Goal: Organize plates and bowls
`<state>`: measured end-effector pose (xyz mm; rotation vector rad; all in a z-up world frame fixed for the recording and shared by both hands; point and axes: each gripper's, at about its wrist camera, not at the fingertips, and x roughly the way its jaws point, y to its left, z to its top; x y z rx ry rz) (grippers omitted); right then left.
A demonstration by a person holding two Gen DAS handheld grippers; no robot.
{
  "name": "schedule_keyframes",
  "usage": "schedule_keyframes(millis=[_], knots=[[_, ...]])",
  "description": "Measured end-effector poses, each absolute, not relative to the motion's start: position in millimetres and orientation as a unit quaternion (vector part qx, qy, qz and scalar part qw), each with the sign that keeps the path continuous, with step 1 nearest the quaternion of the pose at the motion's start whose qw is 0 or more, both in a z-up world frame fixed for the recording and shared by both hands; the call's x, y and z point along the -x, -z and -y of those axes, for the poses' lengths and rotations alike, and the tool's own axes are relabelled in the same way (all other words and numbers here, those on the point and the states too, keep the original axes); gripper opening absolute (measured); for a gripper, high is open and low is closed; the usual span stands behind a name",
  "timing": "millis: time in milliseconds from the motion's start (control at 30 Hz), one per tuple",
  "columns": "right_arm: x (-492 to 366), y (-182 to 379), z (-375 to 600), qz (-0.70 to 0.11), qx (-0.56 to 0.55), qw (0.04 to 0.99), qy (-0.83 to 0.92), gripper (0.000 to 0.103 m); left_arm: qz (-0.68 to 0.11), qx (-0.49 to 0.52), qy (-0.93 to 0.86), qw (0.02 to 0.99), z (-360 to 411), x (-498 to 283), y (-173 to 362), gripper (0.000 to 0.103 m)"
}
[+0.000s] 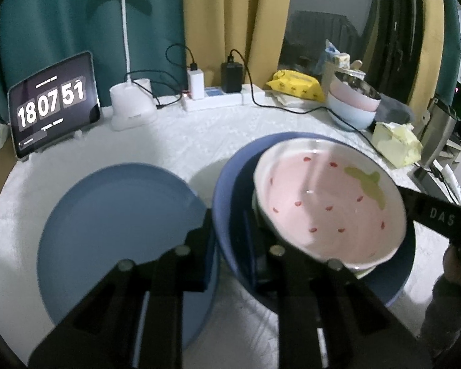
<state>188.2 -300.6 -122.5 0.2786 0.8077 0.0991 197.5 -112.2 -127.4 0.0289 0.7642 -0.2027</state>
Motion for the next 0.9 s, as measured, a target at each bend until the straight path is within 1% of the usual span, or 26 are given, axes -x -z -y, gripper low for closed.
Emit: schedule_keyframes(millis=[567,900], knots=[[-184.7,117.6,302.3,-0.392,-0.137,0.909,-0.042,0.008,-0.378,-0.004,0.109,0.919,110.6,-196.0,125.8,0.016],[-178.9,107.5,303.2,-0.384,-0.138,0.912,-0.04,0.008,-0.368,0.002,0.115,0.923,111.2,-189.8,115.8,0.015]])
